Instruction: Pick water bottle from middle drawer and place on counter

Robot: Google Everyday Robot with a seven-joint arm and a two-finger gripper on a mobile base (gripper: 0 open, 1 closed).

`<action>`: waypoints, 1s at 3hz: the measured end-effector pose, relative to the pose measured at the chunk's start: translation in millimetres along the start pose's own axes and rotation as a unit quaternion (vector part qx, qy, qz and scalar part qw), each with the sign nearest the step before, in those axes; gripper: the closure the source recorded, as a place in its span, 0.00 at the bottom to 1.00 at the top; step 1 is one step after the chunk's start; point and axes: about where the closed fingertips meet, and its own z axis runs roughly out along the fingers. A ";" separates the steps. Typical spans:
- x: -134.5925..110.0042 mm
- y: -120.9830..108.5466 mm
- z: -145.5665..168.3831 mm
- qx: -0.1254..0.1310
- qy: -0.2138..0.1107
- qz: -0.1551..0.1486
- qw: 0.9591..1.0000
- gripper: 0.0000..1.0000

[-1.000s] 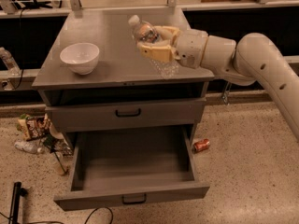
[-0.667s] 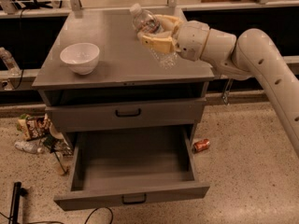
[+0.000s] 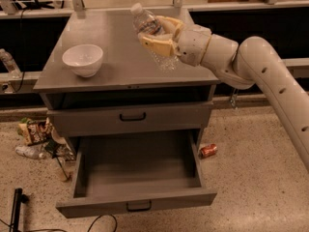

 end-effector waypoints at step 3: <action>-11.5 -14.8 16.1 0.156 -0.134 -0.057 0.977 1.00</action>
Offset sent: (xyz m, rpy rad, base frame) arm 0.0093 0.0056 0.0263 0.3162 -0.2546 -0.3001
